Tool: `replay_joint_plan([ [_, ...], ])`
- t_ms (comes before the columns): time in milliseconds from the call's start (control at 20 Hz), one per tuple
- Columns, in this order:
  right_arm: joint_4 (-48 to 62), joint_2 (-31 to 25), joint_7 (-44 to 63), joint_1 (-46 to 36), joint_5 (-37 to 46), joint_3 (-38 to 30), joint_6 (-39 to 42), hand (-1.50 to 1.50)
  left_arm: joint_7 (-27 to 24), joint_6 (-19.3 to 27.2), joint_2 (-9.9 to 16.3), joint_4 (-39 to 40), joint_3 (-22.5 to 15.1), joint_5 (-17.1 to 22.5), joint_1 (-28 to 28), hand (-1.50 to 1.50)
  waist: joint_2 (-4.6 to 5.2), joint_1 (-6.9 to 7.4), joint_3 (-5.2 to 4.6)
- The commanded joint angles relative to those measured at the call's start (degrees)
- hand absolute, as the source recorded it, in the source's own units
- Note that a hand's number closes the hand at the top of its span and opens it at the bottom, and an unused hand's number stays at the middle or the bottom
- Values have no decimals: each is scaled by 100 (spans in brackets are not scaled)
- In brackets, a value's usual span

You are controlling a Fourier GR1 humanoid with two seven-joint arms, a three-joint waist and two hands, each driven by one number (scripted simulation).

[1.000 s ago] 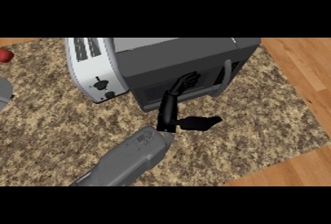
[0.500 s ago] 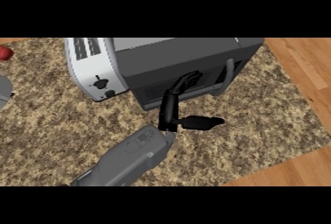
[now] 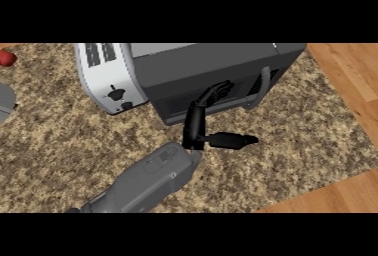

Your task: Pick up the milk, place it into the microwave and close the microwave

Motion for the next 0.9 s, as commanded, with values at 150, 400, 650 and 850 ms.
replay_joint_plan([
  [150, 514, 427, 301, -52, -912, 87, 541, -150, -86, 100, 3, 366, 290, 308, -381, -150, 59, 23, -14],
  [400, 721, 372, 493, -164, -1172, 79, 727, -150, -176, 53, 3, 456, 288, 435, -481, -150, 96, 1, -10],
  [650, 941, 300, 667, -282, -1418, 41, 901, -150, -288, 20, 3, 484, 253, 550, -494, -150, 110, -14, -5],
  [850, 1036, 287, 799, -400, -1641, 9, 1003, -150, -400, 30, 3, 571, 231, 618, -464, -150, 104, -29, -7],
])
